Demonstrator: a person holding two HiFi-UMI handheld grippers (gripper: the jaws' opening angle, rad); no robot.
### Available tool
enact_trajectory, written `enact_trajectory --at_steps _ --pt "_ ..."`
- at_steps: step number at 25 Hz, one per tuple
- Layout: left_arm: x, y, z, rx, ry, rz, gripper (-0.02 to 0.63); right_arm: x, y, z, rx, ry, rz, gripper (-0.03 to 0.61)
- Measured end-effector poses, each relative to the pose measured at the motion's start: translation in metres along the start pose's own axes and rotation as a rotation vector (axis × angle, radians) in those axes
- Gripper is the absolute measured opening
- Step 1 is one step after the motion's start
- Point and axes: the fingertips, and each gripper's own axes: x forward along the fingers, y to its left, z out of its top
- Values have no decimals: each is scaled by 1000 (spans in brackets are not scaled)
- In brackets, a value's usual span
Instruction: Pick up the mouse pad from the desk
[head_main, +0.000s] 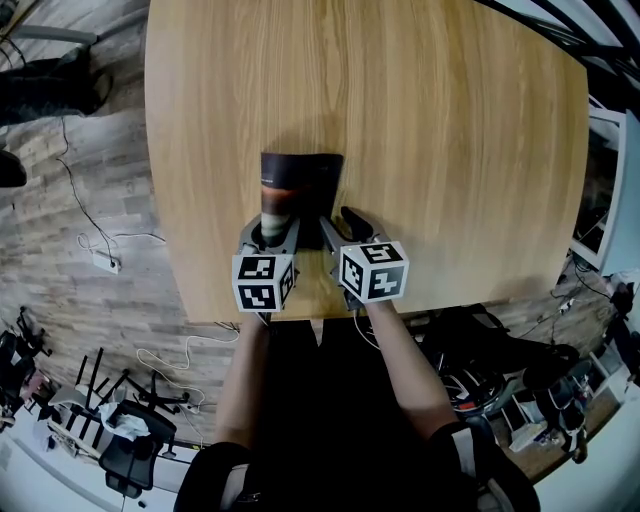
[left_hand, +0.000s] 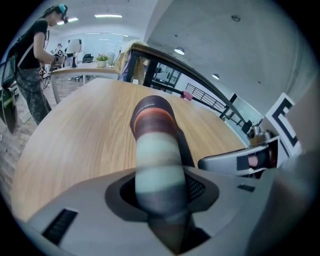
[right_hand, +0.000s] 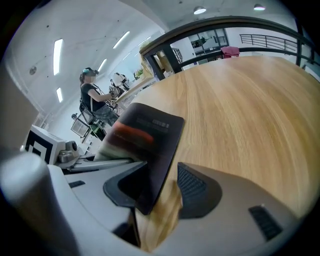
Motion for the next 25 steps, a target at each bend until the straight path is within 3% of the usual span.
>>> enact_trajectory --at_steps 9,25 --pt "-15 -4 7 -22 -37 -23 98 -15 4 7 -11 -28 -3 198" --pt "-75 -21 49 18 -174 -27 72 -63 31 34 -40 -132 6 182"
